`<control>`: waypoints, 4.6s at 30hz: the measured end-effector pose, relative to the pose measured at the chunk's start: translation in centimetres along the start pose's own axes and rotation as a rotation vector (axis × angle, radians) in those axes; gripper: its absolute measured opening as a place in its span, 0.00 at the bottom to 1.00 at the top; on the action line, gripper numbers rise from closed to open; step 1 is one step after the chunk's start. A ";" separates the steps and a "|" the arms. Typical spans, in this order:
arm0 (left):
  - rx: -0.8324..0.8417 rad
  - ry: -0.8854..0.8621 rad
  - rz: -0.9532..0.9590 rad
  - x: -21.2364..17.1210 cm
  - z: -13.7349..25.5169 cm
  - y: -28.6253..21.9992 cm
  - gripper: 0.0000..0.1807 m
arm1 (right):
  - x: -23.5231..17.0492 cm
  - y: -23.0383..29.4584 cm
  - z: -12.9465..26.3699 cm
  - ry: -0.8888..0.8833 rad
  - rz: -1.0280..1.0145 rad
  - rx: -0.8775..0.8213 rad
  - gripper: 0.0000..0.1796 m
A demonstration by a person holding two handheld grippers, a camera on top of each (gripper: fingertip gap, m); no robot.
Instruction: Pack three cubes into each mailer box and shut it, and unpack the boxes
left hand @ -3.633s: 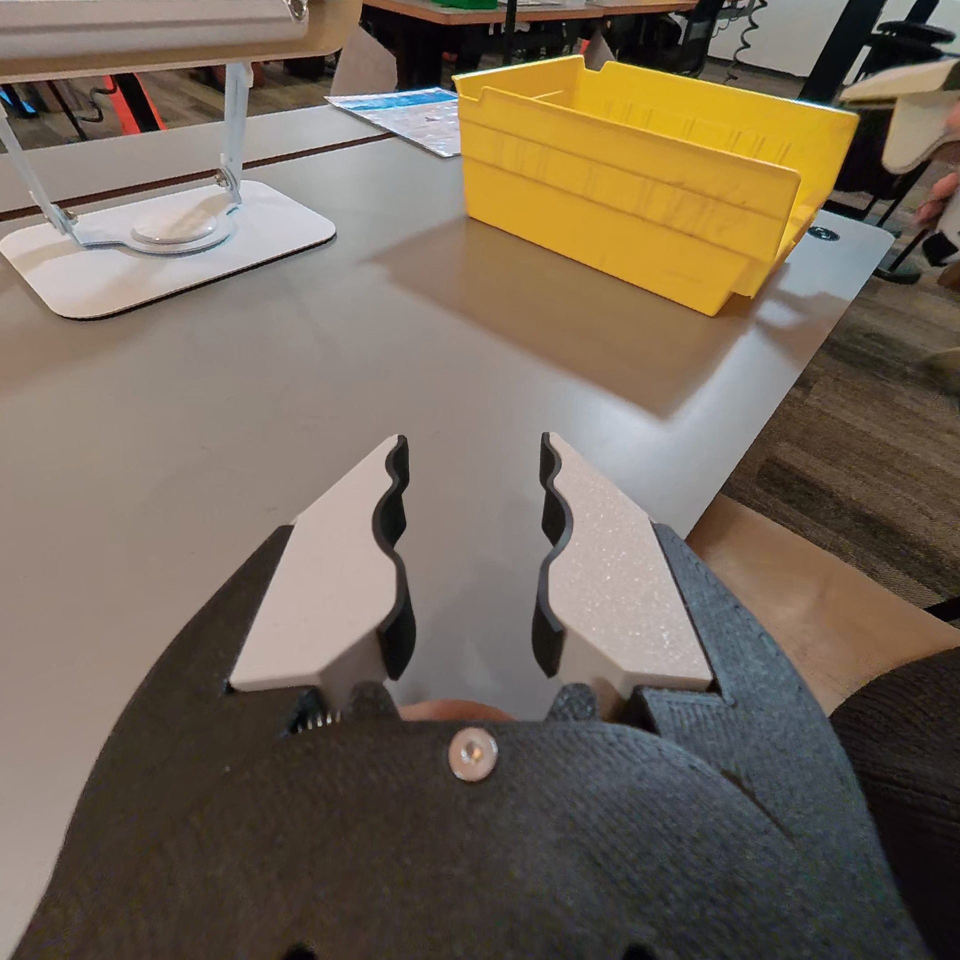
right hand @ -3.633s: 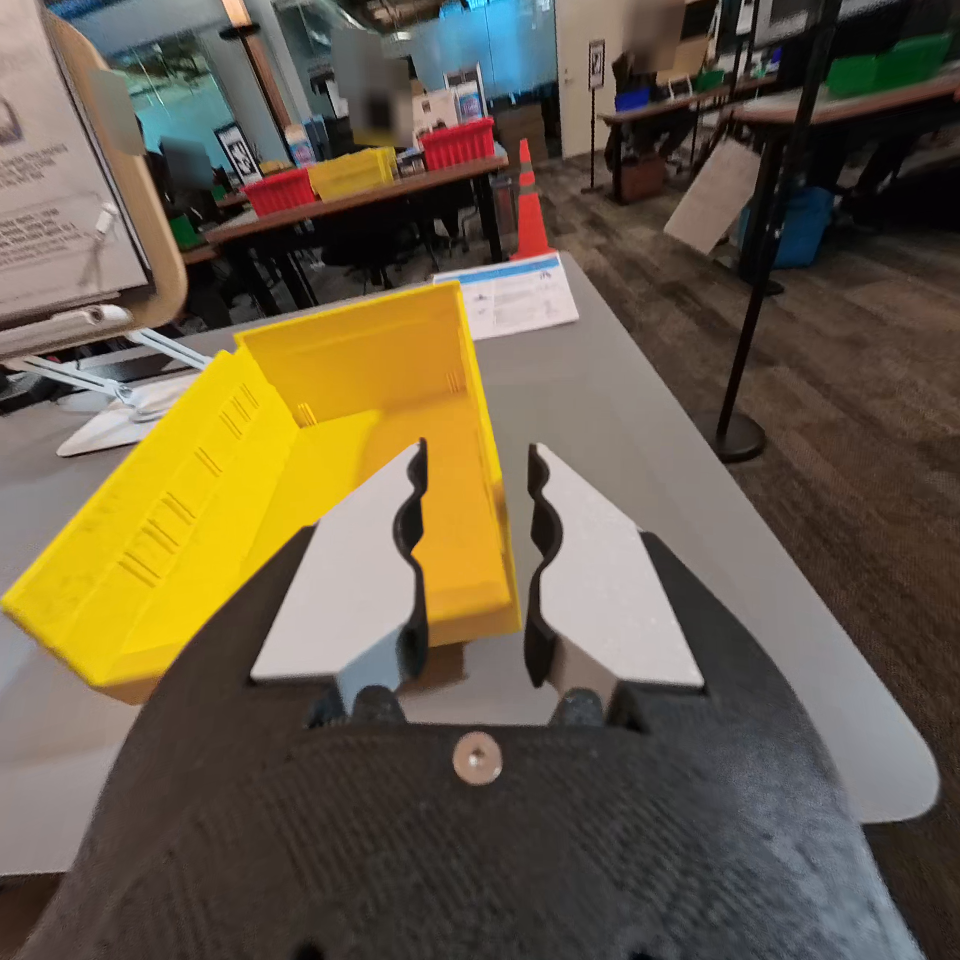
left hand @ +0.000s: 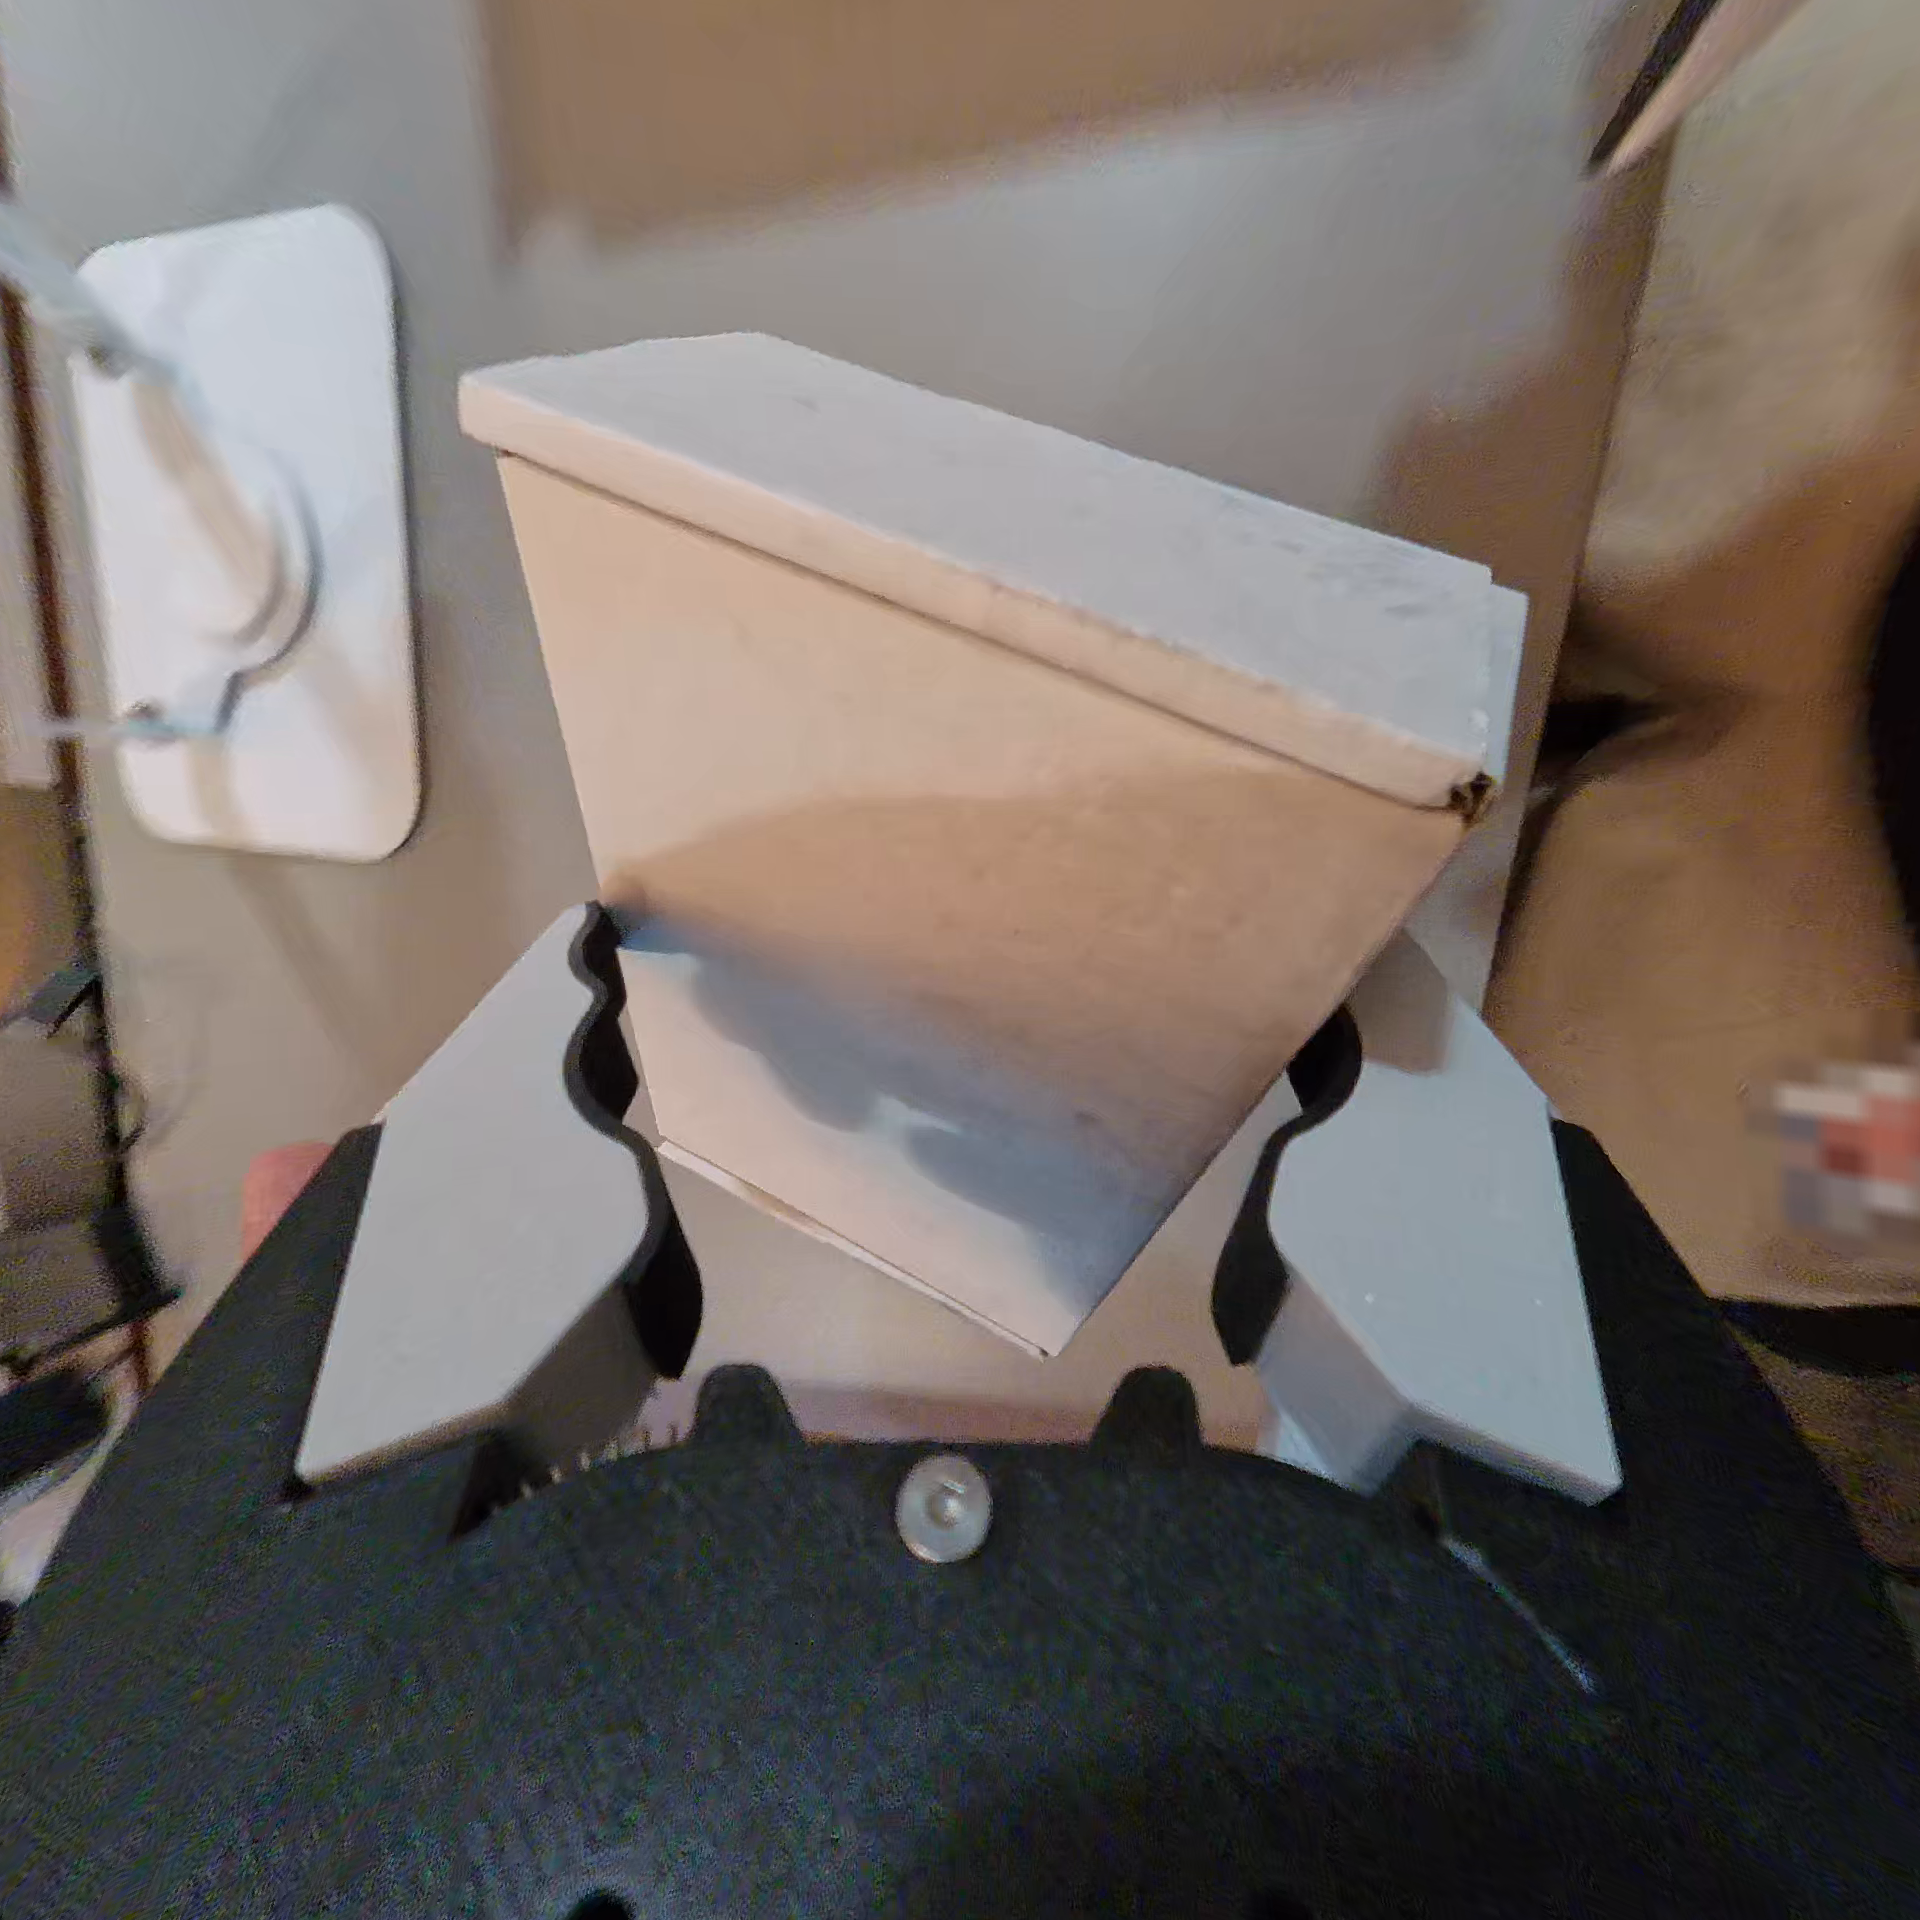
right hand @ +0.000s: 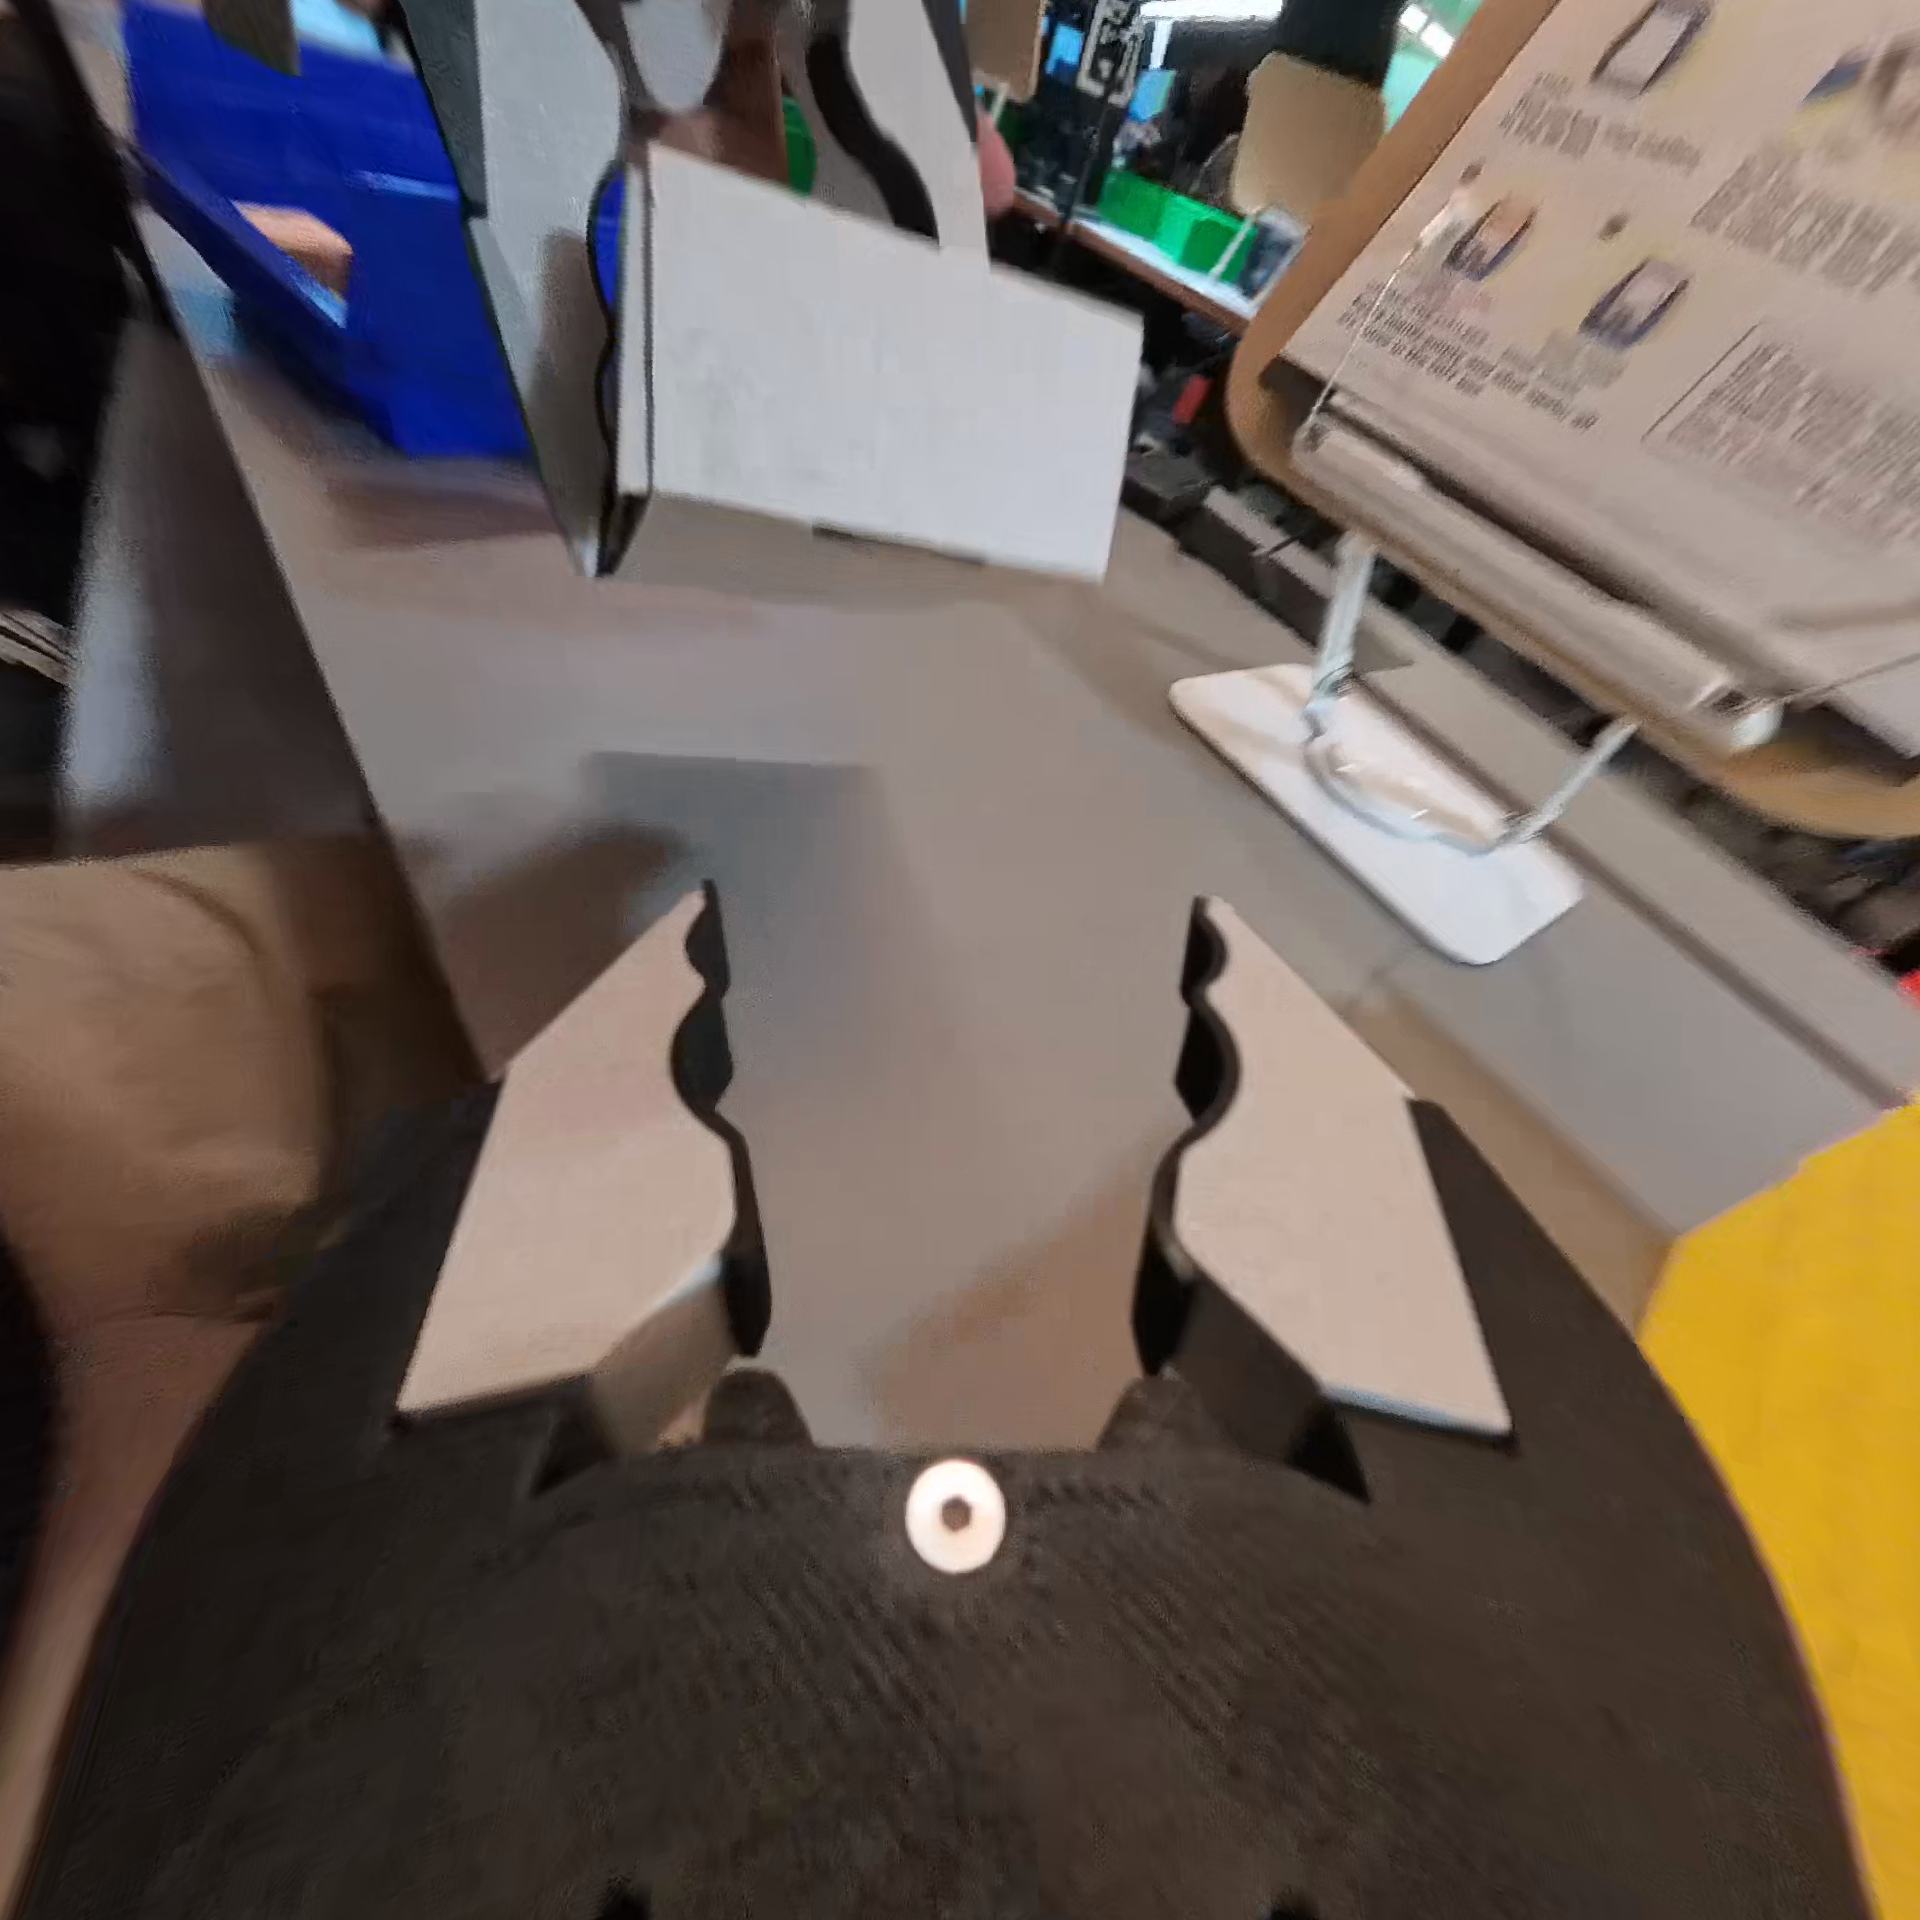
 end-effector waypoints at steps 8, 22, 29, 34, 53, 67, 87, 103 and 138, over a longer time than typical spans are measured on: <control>-0.181 -0.023 -0.034 4.4 -4.7 -4.3 0.71 | 1.6 1.4 0.3 -0.054 0.383 -0.044 0.57; -0.293 -0.106 0.021 6.4 -6.4 -5.3 0.68 | -1.0 2.3 -0.1 -0.001 0.633 -0.038 0.34; 0.049 -0.394 0.233 2.6 -4.9 -4.6 0.70 | -2.6 0.2 0.9 -0.014 0.385 0.031 0.34; 0.164 -0.555 0.308 2.0 -6.0 -5.2 0.55 | -3.2 -0.7 0.5 -0.029 0.276 0.079 0.34; 0.261 -0.726 0.420 1.7 -4.0 -4.4 0.39 | -3.3 -2.5 2.1 -0.038 -0.025 -0.038 0.37; 0.344 -0.759 0.465 3.2 -6.3 -0.5 0.38 | 4.8 -4.3 -1.9 -0.183 -0.061 -0.081 0.40; 0.364 -0.739 0.298 3.7 -6.6 -1.9 0.38 | 0.2 -3.0 -2.5 -0.112 0.277 -0.199 0.39; 0.464 -0.789 0.251 4.2 -5.5 -2.1 0.40 | -0.2 -2.6 -2.2 -0.117 0.309 -0.142 0.28; 0.654 -0.690 0.279 6.4 -5.4 -2.1 0.39 | 3.2 0.1 -2.2 -0.135 0.697 -0.413 0.23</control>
Point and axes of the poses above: each gripper's, where its closed fingertips meet, z back along the fingers, x out of its top, y = z × x across the jaws, the point moved 4 cm from there along z, back along the fingers, and after that the axes turned 2 degrees about x, right-handed, at the moved point
